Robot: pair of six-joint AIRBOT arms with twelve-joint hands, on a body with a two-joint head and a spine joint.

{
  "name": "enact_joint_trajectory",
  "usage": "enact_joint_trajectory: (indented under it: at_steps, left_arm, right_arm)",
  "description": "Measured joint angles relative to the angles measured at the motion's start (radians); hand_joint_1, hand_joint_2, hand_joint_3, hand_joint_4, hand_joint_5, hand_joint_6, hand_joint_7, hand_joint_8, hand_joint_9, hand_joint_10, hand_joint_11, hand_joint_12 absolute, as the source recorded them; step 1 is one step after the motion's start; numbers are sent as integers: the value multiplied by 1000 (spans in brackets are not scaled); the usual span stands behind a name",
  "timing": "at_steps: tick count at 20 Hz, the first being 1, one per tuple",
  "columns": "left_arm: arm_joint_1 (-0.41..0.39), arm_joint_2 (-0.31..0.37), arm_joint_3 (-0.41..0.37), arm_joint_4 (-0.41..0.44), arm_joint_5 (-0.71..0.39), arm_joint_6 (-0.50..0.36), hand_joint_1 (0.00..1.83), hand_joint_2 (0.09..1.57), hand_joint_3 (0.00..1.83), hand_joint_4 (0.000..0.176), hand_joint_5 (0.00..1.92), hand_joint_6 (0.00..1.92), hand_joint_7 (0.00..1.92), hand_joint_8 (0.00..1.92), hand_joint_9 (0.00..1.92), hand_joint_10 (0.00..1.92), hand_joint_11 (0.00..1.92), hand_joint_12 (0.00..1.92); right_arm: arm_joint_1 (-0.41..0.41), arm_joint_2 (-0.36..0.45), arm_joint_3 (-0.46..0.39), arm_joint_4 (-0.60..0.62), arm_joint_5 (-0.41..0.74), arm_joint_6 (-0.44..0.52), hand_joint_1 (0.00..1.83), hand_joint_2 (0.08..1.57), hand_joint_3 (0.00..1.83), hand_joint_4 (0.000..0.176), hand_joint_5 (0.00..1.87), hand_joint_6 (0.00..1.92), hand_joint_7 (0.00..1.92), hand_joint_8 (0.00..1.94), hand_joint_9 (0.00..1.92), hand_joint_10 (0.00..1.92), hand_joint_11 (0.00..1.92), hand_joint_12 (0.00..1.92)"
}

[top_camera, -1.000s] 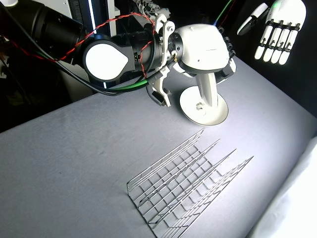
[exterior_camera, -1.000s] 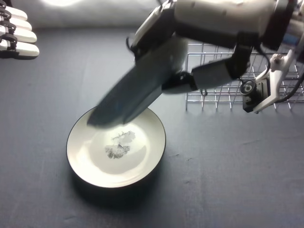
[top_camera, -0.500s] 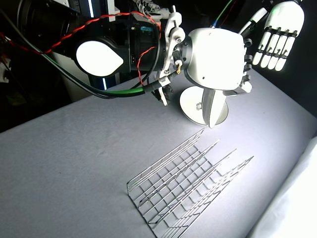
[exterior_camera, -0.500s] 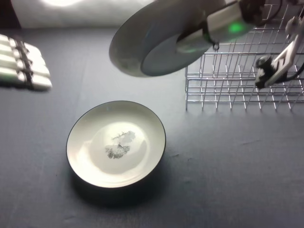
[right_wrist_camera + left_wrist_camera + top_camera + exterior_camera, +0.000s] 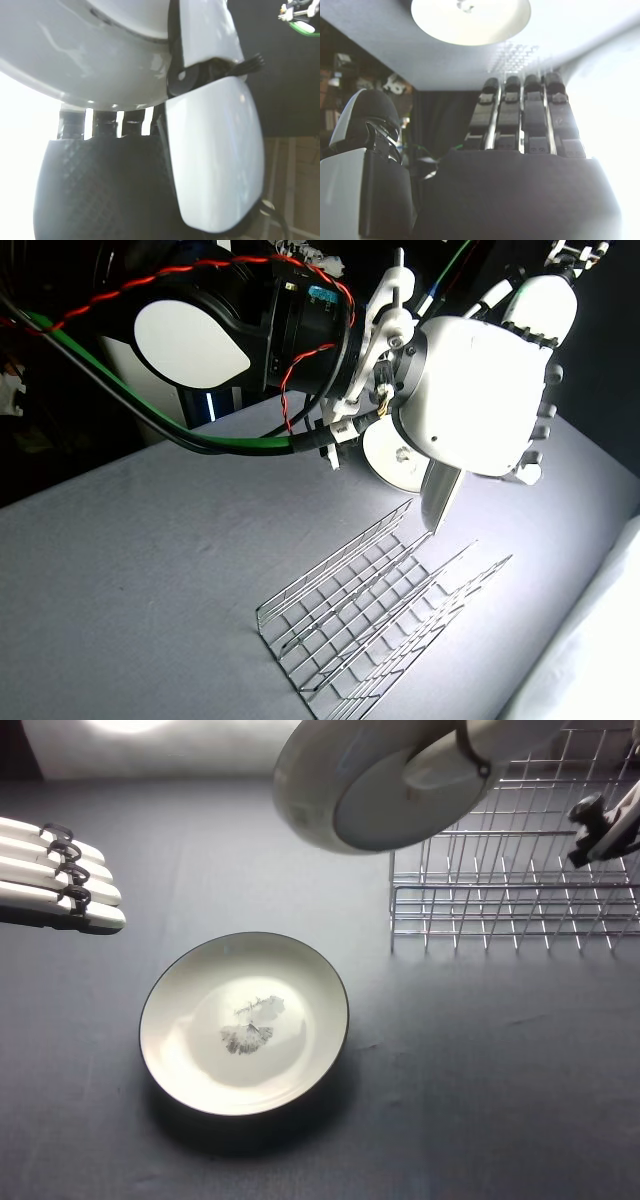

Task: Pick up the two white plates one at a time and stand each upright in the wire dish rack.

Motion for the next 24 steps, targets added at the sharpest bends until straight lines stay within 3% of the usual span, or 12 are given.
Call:
enact_joint_trajectory:
  at_steps: [3,5,6,7,8,9,12,14,17,18,21,24]
  left_arm:
    - [5,0,0,3,-2,0,0,1189,7,0,3,0,0,0,17,0,18,33]
    - [10,0,0,0,-3,2,0,1178,1,0,25,9,22,9,40,10,45,46]
    - [12,0,-1,1,-3,3,0,1178,1,0,27,9,24,9,39,9,50,48]
    - [12,0,-5,2,0,3,0,1174,0,0,13,2,13,3,23,1,32,41]
    - [12,0,-12,2,2,3,0,1167,0,0,26,7,23,7,35,6,44,47]
    - [13,0,-14,2,-2,3,0,1168,0,0,16,2,13,2,26,2,35,43]
    - [28,-5,-27,-13,4,3,0,1177,1,0,10,0,5,1,26,1,29,41]
    - [54,-5,-46,-26,16,12,0,1174,0,0,30,8,30,11,47,9,56,53]
    - [75,-5,-79,-23,21,25,0,1188,5,0,37,0,32,0,39,0,32,46]
    - [76,-5,-92,-24,31,32,0,1182,2,0,37,1,35,1,48,4,51,54]
    - [90,-5,-122,-37,68,69,0,1182,1,0,25,3,23,3,34,1,40,50]
    - [111,-14,-132,-42,100,72,0,1185,3,0,47,8,48,9,58,8,58,59]
  right_arm:
    - [20,10,11,10,-24,0,1277,1055,1,0,1113,614,1132,935,943,1033,561,1687]
    - [24,14,17,10,-37,0,1273,1058,1,0,1085,667,1141,919,964,994,616,1625]
    - [27,18,21,11,-46,0,1369,1061,5,0,1092,596,1128,884,957,1169,626,1627]
    - [31,23,21,10,-55,-1,1381,1088,3,0,997,759,1075,934,912,1241,622,1613]
    - [31,33,22,11,-58,0,1389,1074,0,0,1044,685,1112,880,941,1227,620,1633]
    - [31,39,22,11,-59,0,1296,1059,0,0,1084,660,1141,903,948,1074,549,1668]
    - [31,77,24,11,-80,-1,1395,1052,0,0,1096,606,1168,780,986,1149,554,1630]
    - [31,96,32,11,-95,-1,1274,1062,2,0,1081,673,1125,941,941,1037,516,1707]
    - [30,114,42,10,-113,-5,1388,1062,0,0,1077,641,1141,837,962,1179,565,1662]
    - [28,118,47,11,-114,-5,1298,1057,0,0,1101,624,1139,913,952,1100,574,1704]
    - [9,126,64,3,-110,-4,1393,1062,1,0,1088,604,1140,847,958,1195,574,1669]
    - [-10,137,77,-5,-113,-5,1279,1059,1,0,1104,612,1127,966,945,1061,552,1733]
